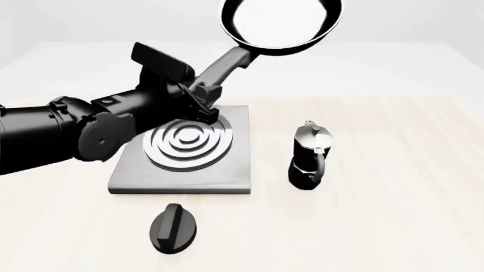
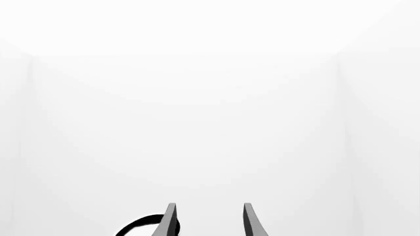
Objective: Put the frying pan on the stove.
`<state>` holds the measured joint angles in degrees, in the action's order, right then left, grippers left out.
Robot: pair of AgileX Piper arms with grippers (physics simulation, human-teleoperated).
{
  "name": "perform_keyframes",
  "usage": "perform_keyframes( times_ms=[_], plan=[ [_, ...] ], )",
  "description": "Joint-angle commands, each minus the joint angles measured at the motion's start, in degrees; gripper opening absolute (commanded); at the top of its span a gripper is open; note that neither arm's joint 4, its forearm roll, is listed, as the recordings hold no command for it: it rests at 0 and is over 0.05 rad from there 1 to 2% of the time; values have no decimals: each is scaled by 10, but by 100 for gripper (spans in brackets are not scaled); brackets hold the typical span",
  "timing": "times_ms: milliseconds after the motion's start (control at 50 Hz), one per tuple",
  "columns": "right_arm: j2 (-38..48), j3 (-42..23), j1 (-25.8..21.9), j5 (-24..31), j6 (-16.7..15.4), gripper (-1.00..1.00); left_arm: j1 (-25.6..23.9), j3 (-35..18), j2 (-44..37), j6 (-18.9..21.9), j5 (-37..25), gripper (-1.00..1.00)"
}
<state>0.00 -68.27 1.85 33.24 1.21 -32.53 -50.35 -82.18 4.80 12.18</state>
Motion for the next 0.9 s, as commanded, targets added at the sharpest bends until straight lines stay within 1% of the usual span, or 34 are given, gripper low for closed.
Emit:
perform_keyframes(
  times_ms=[20, 240, 580, 900],
  plan=[
    [0, 1, 1, -2, 0, 100, 17, 66, 59, -7, 23, -100],
    [0, 1, 1, -2, -1, 100, 32, 113, 102, -14, 10, -100],
    [0, -4, 0, 3, -1, 100, 61, 148, 175, -12, -49, -100],
    [0, -8, -2, 7, -3, 100, 70, 189, 219, -25, -78, -100]
  ],
)
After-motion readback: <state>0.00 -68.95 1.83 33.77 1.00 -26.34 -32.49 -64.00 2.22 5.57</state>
